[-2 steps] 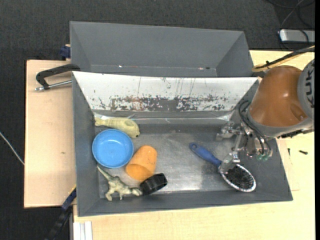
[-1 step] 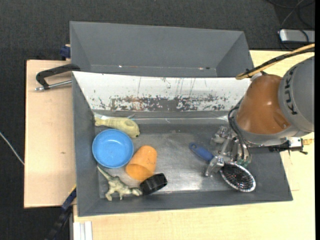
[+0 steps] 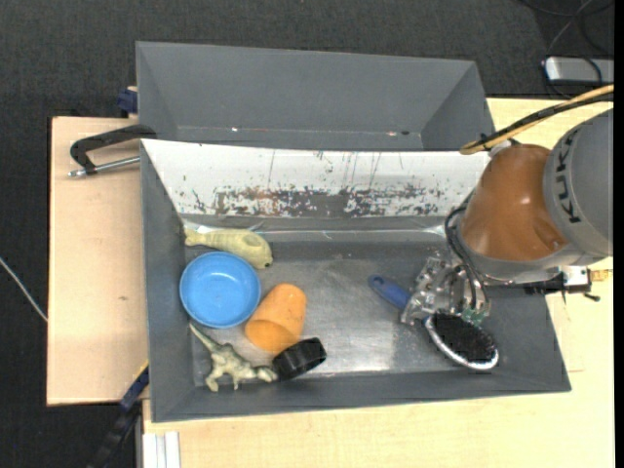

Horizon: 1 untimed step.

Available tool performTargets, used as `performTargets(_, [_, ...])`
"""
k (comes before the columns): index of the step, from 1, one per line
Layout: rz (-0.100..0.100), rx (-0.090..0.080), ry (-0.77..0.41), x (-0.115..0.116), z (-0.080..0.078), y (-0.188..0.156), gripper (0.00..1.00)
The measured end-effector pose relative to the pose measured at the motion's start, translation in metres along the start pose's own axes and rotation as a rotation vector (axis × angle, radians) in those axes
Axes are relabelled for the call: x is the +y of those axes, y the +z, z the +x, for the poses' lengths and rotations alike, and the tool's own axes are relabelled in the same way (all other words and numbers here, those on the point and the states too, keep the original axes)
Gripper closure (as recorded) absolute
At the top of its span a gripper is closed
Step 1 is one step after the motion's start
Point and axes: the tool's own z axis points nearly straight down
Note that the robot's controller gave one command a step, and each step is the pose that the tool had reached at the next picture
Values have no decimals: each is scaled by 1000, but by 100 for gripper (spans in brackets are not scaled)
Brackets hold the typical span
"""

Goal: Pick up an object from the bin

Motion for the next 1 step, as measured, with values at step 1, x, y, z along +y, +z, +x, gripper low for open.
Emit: performTargets(1, [1,-4,4,-13,19,-157,100])
